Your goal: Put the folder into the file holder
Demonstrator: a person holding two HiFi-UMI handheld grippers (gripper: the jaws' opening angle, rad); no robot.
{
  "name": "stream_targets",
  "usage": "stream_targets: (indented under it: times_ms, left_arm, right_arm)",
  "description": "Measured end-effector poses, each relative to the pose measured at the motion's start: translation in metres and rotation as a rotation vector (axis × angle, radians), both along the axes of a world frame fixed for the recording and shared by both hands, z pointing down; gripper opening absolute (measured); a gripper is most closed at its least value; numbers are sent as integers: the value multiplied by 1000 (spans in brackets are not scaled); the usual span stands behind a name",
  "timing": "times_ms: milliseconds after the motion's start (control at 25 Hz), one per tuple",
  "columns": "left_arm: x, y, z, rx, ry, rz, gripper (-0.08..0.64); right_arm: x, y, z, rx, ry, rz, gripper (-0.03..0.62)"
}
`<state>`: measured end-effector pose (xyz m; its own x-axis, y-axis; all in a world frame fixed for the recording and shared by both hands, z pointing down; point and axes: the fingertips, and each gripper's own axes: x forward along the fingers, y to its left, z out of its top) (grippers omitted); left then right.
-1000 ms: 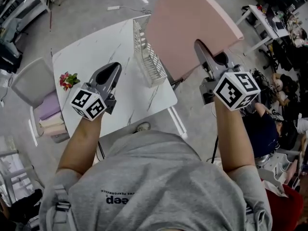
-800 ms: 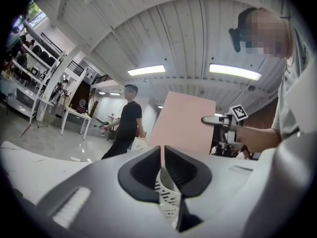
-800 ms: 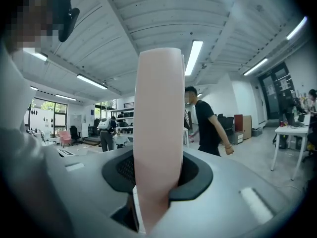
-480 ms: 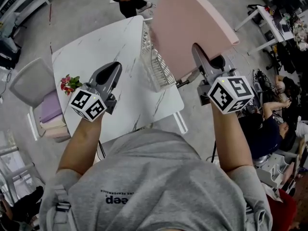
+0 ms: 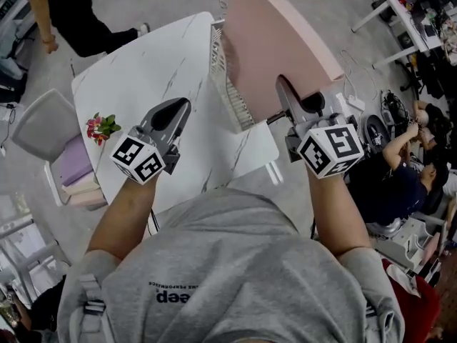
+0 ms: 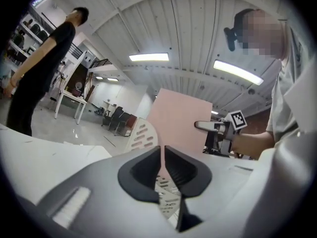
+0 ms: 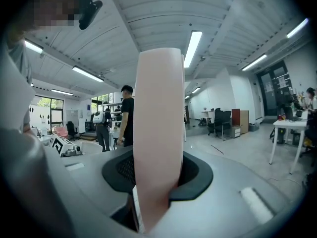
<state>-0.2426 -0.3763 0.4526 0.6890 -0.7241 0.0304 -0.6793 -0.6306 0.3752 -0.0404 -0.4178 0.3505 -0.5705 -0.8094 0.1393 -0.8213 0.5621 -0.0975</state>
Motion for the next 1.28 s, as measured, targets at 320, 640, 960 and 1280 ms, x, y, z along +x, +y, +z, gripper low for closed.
stream_targets:
  times_ms: [320,640,960,1280]
  left_arm:
    - [11,-3,16,-32,-7,44,82]
    - [17,-1,26,-60,-13,77,83]
    - [30,0,33,-75,-26,113,83]
    - [47,-2,30,-58,-28,163,83]
  right_arm:
    - [-4,-2,25,3,-9,-2,135]
    - [-7,2,62,-16,-2,6,138]
    - [-24,17,140,-77,143,-27,153]
    - [-22,20,142,-108,137,-29,206]
